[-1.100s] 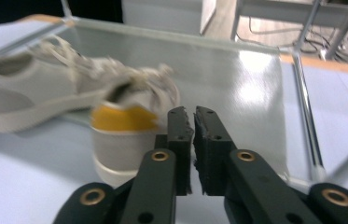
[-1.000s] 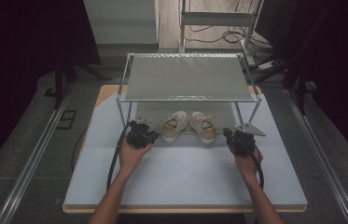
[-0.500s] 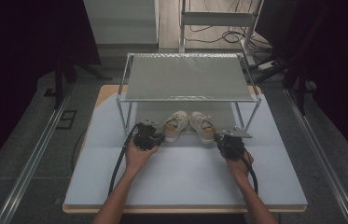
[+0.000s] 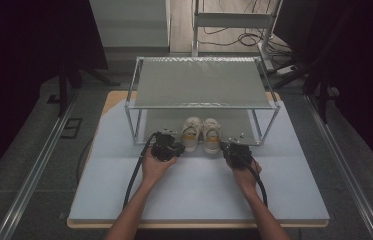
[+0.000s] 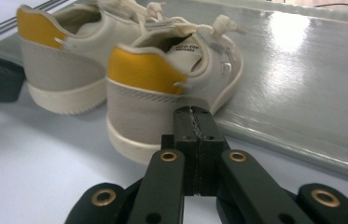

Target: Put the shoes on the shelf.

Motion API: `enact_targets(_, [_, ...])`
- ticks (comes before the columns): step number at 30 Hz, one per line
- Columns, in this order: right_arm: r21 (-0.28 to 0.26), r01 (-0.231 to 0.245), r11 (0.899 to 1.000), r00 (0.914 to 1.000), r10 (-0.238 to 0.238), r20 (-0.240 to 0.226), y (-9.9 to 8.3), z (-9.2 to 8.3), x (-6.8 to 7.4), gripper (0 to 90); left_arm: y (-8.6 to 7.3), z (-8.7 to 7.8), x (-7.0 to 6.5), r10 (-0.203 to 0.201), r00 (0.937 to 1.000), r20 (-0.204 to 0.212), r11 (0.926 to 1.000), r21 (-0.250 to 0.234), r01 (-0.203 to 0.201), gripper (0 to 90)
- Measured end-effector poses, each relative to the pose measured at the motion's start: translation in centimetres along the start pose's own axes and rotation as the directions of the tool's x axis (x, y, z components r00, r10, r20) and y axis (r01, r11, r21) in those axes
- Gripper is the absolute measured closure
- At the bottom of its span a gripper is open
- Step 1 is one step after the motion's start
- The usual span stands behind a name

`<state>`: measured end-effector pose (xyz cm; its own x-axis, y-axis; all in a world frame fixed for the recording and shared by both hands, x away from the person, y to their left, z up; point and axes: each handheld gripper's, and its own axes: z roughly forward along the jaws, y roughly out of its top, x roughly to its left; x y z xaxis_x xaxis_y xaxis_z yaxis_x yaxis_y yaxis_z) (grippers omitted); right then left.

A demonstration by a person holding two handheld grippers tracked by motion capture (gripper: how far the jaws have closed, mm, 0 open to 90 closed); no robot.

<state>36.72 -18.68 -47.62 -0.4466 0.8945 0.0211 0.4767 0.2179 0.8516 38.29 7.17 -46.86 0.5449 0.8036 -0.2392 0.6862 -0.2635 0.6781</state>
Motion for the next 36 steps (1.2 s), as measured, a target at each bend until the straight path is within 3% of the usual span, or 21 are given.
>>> enact_targets(6, [-0.001,-0.017,1.000,0.9999,0.017,-0.004,0.2,0.9,0.5,89.9,0.4,0.4,-0.4,-0.001,1.0000,0.010,1.0000,0.001,0.001,81.2])
enact_targets(21, [-0.001,-0.021,1.000,0.9993,0.021,-0.031,-0.1,0.7,0.7,89.8,1.8,1.5,-0.2,0.008,0.9998,-0.019,0.9998,0.018,-0.008,81.9])
enact_targets(26, [-0.019,0.019,1.000,0.9965,-0.021,-0.081,-0.6,-0.6,2.3,89.8,1.8,1.5,-0.1,0.005,0.9998,-0.018,0.9997,0.024,-0.005,81.9])
enact_targets(30, [-0.014,0.053,0.998,0.9934,-0.054,-0.101,-0.7,-0.6,3.3,89.8,1.9,1.6,-0.2,0.002,0.9998,-0.020,0.9997,0.026,-0.001,81.9])
enact_targets(36, [0.005,0.036,0.999,0.9957,-0.036,-0.085,-0.5,0.3,2.7,89.9,1.9,1.7,-0.1,-0.004,0.9999,-0.016,0.9998,0.021,0.004,81.6])
